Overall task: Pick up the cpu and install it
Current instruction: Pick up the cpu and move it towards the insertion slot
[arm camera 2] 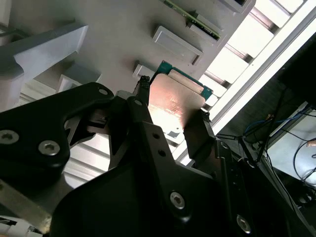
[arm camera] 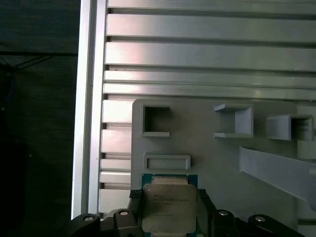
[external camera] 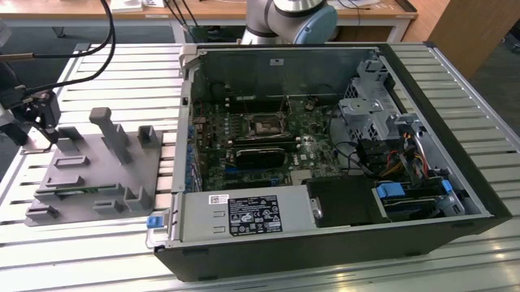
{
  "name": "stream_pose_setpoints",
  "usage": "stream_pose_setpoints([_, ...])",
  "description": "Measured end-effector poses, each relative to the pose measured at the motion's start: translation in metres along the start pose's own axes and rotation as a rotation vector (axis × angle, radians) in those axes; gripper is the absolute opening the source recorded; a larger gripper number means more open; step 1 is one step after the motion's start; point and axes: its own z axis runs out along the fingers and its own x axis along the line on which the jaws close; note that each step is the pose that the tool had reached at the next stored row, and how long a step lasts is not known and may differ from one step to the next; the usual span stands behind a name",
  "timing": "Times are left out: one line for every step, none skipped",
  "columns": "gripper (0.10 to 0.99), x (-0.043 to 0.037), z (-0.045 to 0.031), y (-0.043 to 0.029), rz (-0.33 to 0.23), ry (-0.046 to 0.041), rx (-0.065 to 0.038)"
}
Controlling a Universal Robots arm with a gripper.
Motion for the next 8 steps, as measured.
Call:
stream_pose_setpoints([0.529,0.0000,-0.0017,0.0001,0.000,-0.0001,0.000])
stream_pose_setpoints([0.529,0.0000,-0.0033,0.0002,0.000,-0.0001,0.000])
stream_pose_setpoints([0.529,0.0000,-0.0049,0.0003,0.000,-0.0001,0.000])
stream_pose_setpoints([0.529,0.0000,-0.0066,0.0004,0.000,-0.0001,0.000])
stream_pose_setpoints([0.529,0.0000,-0.0082,0.0005,0.000,-0.0001,0.000])
stream_pose_setpoints([0.529,0.0000,-0.0099,0.0006,0.000,-0.0001,0.000])
stream_pose_setpoints([0.529,0.0000,-0.0113,0.0007,0.000,-0.0001,0.000])
stream_pose_setpoints([0.529,0.0000,-0.0125,0.0009,0.000,0.0000,0.000])
